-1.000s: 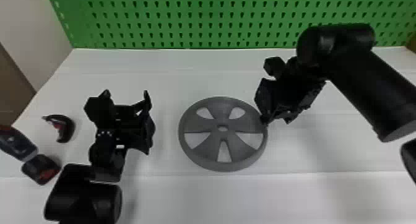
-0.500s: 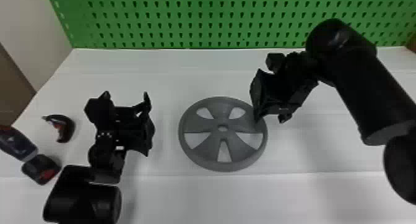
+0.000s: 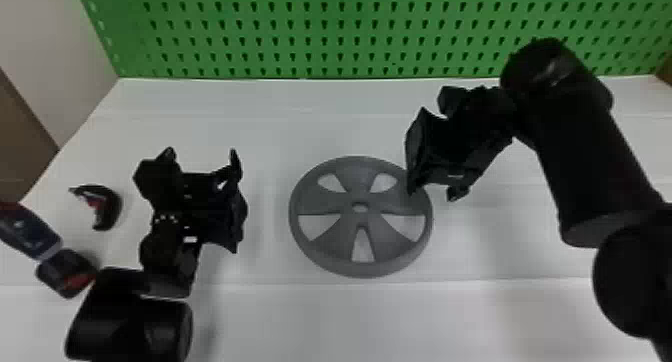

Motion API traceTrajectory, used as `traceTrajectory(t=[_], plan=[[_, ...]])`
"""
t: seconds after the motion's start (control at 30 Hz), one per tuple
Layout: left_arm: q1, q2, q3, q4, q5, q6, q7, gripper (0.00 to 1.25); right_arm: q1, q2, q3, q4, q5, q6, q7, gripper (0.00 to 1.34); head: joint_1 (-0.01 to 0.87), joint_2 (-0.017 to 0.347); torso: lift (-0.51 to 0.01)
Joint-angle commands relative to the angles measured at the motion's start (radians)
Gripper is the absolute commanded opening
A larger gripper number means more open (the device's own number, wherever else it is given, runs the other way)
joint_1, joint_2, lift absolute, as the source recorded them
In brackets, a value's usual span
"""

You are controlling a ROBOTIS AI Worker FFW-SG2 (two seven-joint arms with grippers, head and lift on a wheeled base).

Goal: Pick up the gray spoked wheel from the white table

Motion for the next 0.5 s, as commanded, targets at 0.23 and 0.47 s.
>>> traceTrajectory(t=[0.23,0.47], plan=[[-0.006,0.011,-0.01,-0.002,0.008,0.0,0.0,1.12,0.021,0.003,-0.096,-0.044,0.072,0.001,-0.025,0.84,0.806,0.044,-0.098],[-0.011,0.015,-0.013,-0.005,0.011,0.0,0.0,1.12,0.067,0.003,-0.139,-0.099,0.035,0.001,-0.026,0.84,0.806,0.044,-0.098]])
